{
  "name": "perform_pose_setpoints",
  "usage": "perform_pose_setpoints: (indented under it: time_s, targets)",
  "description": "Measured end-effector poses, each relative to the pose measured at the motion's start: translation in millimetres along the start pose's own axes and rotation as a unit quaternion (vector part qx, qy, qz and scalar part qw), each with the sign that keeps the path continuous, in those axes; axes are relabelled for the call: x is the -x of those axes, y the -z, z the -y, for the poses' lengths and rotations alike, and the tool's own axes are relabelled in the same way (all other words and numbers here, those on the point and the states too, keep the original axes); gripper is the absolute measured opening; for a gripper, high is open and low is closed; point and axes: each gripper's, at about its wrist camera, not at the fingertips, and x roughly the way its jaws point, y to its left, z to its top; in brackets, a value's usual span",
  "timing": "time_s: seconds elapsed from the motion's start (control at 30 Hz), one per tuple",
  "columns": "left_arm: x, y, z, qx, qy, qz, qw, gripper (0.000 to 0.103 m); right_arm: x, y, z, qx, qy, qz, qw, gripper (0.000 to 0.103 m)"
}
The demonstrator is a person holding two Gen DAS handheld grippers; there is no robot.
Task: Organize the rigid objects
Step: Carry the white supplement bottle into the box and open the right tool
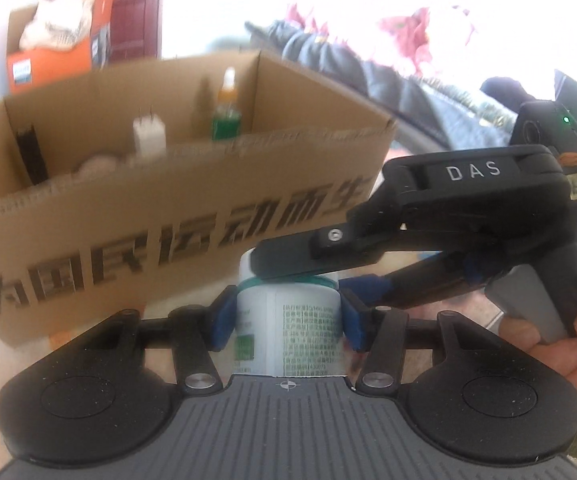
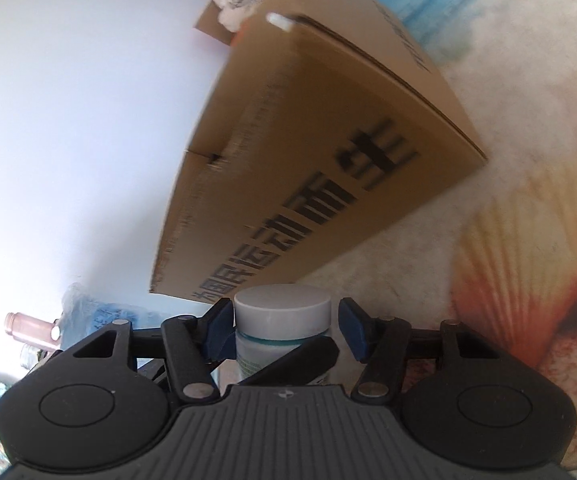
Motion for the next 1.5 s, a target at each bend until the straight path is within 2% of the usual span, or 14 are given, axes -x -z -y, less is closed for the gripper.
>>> perform_pose_setpoints:
  time_s: [0.13,0.33,0.67,0.9,1.2,1.33,1.5]
  targets:
    - [13.1,-7.7,6.3,-0.017,-0.001,0.048,0.9987,0.053,11.4,-1.0,-32.2,0.074,0.019,0.031,0.997,0.058]
    - [23.4,-10.1,12.5,-0.033,0.001,0.108,0.9936,0.053,22.2,2.6,-69.5,0.173,0.055,0.067,0.981,0.058]
    - [18.3,-2.0,18.5,-0.054,-0.012,0.109,0.9925,0.053,14.1,26.7,-93.2,0.291,0.117,0.069,0.947,0.056]
    - [14.6,2.8,17.3,-0.06,-0.014,0.091,0.994,0.058,15.0,27.5,-95.4,0.298,0.123,0.063,0.944,0.056]
    - [16.7,9.4,18.0,-0.062,-0.02,0.08,0.9947,0.053,14.0,32.8,-103.0,0.317,0.131,0.05,0.938,0.057]
    - [31.2,0.4,16.6,-0.055,-0.02,0.094,0.9939,0.053,19.8,33.1,-119.3,0.332,0.129,0.058,0.933,0.056]
    - [64.2,-29.3,13.4,-0.045,-0.024,0.136,0.9894,0.053,38.5,20.3,-158.6,0.364,0.096,0.074,0.924,0.056]
